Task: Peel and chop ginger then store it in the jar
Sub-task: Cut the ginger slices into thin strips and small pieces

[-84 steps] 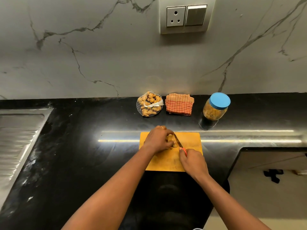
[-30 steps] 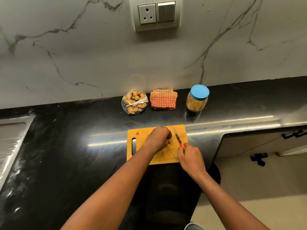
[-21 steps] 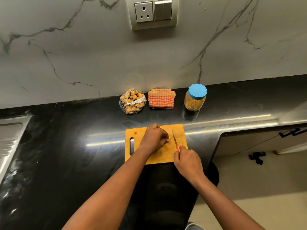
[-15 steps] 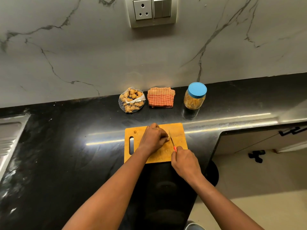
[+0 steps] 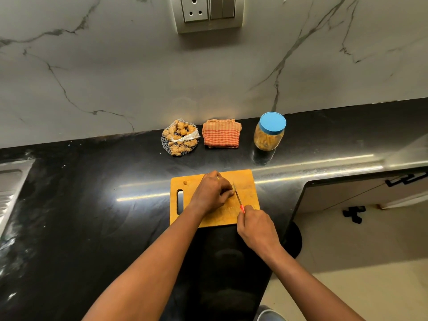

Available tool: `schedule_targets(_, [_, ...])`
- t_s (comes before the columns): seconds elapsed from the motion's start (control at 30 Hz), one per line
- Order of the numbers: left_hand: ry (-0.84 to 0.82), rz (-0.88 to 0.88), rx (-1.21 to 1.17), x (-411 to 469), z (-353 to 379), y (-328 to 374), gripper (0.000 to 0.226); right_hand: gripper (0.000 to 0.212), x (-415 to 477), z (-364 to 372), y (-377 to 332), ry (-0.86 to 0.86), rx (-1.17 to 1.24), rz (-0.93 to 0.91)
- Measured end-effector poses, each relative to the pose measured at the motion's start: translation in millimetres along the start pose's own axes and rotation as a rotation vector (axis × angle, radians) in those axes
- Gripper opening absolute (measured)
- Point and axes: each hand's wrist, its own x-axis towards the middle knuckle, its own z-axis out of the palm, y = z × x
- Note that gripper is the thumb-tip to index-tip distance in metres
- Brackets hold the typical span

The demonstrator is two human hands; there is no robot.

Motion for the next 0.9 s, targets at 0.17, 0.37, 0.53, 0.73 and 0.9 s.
schedule_targets(0.17, [0.012,0.037,0.026,-3,4,-5,0.017,0.03,0,0,0,0.002,-0.014,-0.011])
schedule_targets(0.37, [0.04,0.05,0.049,-5,6,-4,0.017,0.029,-4,0,2,-0.021,-0.044,-0.03])
schedule_targets(0.53, [0.057,0.045,0.059,-6,8,-4,0.015,0.029,4,-2,-4,-0.025,-0.072,-0.024])
schedule_targets(0.73, [0.052,0.027,0.073,-6,8,-2,0.018,0.026,-13,0,-2,-0.078,-0.102,-0.003])
schedule_targets(0.9, [0.054,0.005,0.095,-7,7,0,0.019,0.025,5,-4,-10,-0.078,-0.098,0.013])
